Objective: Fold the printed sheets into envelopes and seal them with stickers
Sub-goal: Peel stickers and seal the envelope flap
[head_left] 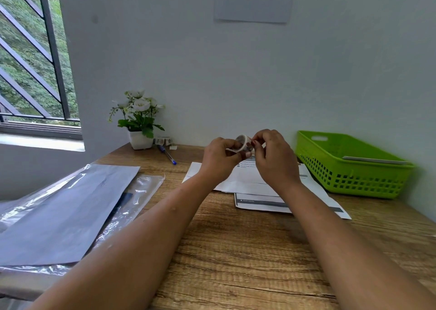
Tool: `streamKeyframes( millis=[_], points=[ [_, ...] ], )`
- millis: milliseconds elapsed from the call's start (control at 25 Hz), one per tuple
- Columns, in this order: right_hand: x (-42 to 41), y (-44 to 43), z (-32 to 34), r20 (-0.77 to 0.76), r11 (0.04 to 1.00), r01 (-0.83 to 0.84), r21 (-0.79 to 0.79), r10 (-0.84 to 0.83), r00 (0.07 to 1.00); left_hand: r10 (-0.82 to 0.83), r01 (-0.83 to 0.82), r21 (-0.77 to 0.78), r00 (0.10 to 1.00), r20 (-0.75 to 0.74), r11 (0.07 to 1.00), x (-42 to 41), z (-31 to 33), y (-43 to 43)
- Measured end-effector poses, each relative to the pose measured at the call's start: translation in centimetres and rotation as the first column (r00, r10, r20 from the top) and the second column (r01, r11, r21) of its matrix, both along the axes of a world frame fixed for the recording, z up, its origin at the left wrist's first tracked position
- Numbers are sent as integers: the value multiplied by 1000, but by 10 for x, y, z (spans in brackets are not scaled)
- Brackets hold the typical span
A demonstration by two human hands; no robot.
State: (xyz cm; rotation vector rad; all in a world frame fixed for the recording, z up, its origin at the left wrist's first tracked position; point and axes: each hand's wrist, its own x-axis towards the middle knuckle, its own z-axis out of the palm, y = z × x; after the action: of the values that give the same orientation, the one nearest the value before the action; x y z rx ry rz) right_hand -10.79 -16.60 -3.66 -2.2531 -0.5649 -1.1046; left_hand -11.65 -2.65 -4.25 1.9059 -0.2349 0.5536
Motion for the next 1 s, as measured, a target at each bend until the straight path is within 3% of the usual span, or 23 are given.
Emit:
streamKeyframes(
  millis=[200,1000],
  points=[
    [-1,2,-2,-53,1000,-3,19,4,999,63,-67,149,998,31,987,3,-2,1],
    [10,9,-7,-178,979,-72,190,106,978,133,-148,229,988,80,962,2,0,2]
  ],
)
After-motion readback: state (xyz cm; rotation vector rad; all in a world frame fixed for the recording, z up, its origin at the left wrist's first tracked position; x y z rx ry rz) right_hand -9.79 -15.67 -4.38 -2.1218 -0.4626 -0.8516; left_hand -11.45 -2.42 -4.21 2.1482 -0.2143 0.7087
